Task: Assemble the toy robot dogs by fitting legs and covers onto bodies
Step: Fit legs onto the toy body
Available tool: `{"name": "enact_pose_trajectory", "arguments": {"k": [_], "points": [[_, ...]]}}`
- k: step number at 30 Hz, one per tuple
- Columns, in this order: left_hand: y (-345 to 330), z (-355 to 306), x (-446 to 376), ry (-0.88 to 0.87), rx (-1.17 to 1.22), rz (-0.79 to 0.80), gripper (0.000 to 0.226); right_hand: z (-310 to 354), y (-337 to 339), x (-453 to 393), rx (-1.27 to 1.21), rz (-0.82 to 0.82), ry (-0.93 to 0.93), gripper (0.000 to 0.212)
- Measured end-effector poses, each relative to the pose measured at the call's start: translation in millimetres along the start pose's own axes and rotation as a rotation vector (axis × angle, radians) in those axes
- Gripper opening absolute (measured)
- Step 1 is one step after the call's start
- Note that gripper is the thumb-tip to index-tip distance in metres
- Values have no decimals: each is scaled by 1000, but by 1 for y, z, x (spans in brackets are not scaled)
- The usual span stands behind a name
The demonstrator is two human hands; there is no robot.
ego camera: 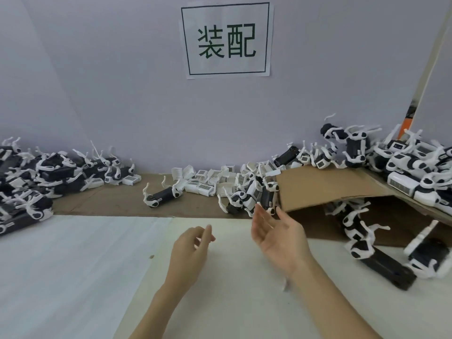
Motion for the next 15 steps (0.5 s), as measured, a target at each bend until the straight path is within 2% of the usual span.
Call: {"name": "enact_pose_trajectory", "arguments": {"k": [3, 5, 8, 11, 15], "points": [[-1, 2, -1, -98, -249, -42, 24, -31, 13, -7, -76, -16, -50, 44], [7, 14, -17, -52, -354, -83, 17, -32, 15, -11, -87, -7, -50, 44], [24, 35, -62, 82, -530, -90, 26, -22, 19, -14, -69, -16, -10, 42], [38, 54, -113, 122, -781, -7, 33, -20, 23, -16, -63, -40, -4, 40], [51, 82, -168, 27, -1075, 233, 37, -23, 24, -21, -38, -50, -13, 40]]}}
Point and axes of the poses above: each hand's wrist, its own x-axis away from the middle knuckle, its own y-axis out of the back of the hand, z = x × y, the point moved 4 cm from there along -x, towards the middle knuckle, and after that the axes turned 7 degrees about -y, right-handed, at the moved point
